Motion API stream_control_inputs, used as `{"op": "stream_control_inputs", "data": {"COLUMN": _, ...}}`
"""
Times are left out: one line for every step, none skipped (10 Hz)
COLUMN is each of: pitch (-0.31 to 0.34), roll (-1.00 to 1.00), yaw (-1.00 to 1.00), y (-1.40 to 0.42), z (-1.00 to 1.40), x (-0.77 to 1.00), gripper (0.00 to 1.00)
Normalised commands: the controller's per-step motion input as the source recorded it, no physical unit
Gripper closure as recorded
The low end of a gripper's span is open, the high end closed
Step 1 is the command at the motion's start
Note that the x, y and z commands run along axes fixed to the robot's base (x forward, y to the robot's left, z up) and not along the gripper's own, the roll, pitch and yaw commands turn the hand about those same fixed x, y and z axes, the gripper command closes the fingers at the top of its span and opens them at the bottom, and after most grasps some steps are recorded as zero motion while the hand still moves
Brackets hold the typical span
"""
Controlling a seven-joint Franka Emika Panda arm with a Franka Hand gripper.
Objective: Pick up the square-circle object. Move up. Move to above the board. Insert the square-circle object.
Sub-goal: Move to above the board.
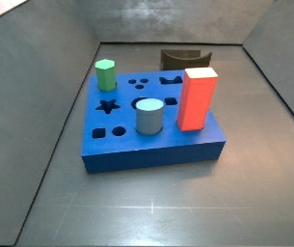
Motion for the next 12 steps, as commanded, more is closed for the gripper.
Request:
{"op": "stream_control_inputs", "data": {"pitch": -0.285, "roll": 0.13, "yaw": -1.00, "y": -1.00, "z": 0.24, "x": -0.15, "gripper": 1.00}}
{"op": "stream_control_inputs", "data": {"pitch": -0.316, "roll": 0.09, "yaw": -1.00, "y": -1.00, "z": 0.24, "x": -0.15, "gripper": 1.00}}
{"op": "stream_control_inputs", "data": {"pitch": -0.237, "roll": 0.01, "yaw": -0.67, "y": -1.00, "z": 0.23, "x": -0.15, "gripper": 1.00}}
{"op": "stream_control_inputs", "data": {"pitch": -0.182, "roll": -0.01, "yaw": -0.52, "y": -1.00, "z": 0.24, "x": -0.15, "gripper": 1.00}}
{"op": "stream_control_inputs", "data": {"pitch": -0.106, "roll": -0.04, "yaw": -0.27, "y": -1.00, "z": 0.23, "x": -0.15, "gripper": 1.00}}
{"op": "stream_control_inputs", "data": {"pitch": -0.069, "roll": -0.04, "yaw": -0.15, "y": -1.00, "z": 0.23, "x": -0.15, "gripper": 1.00}}
{"op": "stream_control_inputs", "data": {"pitch": -0.034, "roll": -0.02, "yaw": -0.05, "y": -1.00, "z": 0.23, "x": -0.16, "gripper": 1.00}}
{"op": "stream_control_inputs", "data": {"pitch": -0.017, "roll": -0.02, "yaw": -0.03, "y": -1.00, "z": 0.23, "x": -0.17, "gripper": 1.00}}
{"op": "stream_control_inputs", "data": {"pitch": 0.012, "roll": -0.01, "yaw": -0.01, "y": -1.00, "z": 0.25, "x": -0.15, "gripper": 1.00}}
{"op": "stream_control_inputs", "data": {"pitch": 0.024, "roll": 0.00, "yaw": -0.01, "y": -1.00, "z": 0.26, "x": -0.14, "gripper": 1.00}}
{"op": "stream_control_inputs", "data": {"pitch": 0.045, "roll": 0.00, "yaw": 0.00, "y": -0.77, "z": 0.22, "x": -0.10, "gripper": 1.00}}
{"op": "stream_control_inputs", "data": {"pitch": 0.057, "roll": -0.01, "yaw": 0.00, "y": -0.47, "z": 0.15, "x": -0.05, "gripper": 1.00}}
